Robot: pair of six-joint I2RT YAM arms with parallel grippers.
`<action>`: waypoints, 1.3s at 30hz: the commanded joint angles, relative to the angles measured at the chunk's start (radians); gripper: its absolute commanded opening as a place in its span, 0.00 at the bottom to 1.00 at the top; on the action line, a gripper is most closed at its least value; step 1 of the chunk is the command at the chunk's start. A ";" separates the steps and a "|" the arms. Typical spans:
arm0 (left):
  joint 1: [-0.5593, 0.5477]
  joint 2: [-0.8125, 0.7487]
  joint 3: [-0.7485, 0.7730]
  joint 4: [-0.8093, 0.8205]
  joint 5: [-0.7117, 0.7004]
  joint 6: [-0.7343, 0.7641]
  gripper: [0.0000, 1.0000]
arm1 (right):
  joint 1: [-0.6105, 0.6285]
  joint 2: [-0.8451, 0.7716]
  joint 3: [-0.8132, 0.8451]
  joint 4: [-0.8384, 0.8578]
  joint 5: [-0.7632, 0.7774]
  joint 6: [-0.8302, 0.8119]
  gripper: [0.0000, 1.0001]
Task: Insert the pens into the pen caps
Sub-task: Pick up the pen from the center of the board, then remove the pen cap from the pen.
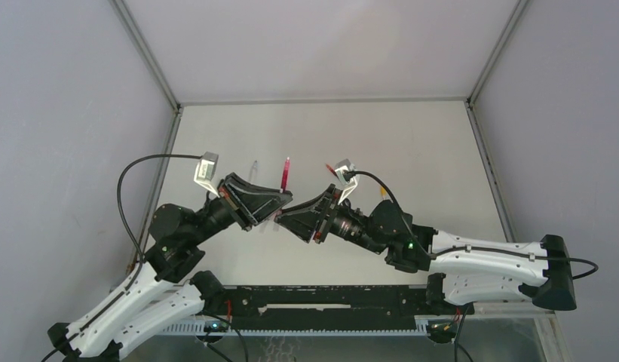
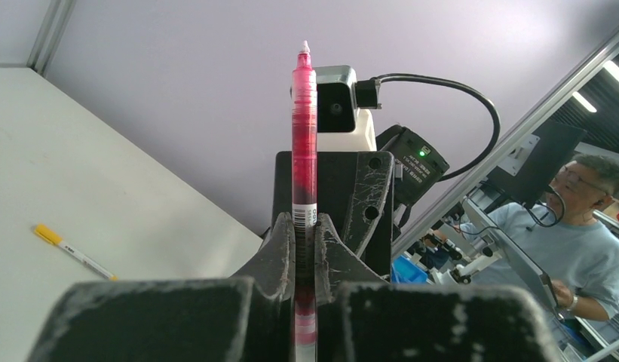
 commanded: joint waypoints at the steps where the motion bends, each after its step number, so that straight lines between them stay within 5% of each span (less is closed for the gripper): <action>1: -0.005 -0.021 0.079 0.054 0.000 0.001 0.00 | 0.007 -0.028 0.029 -0.022 0.011 -0.049 0.45; 8: -0.005 -0.029 0.080 0.058 -0.004 0.006 0.00 | 0.013 -0.049 0.030 -0.016 -0.035 -0.126 0.54; 27: -0.005 -0.063 0.070 0.106 -0.035 -0.015 0.00 | 0.024 -0.083 0.030 -0.042 -0.084 -0.200 0.53; 39: -0.006 -0.081 0.046 0.171 -0.012 -0.034 0.00 | 0.071 -0.045 0.023 0.218 -0.136 -0.241 0.51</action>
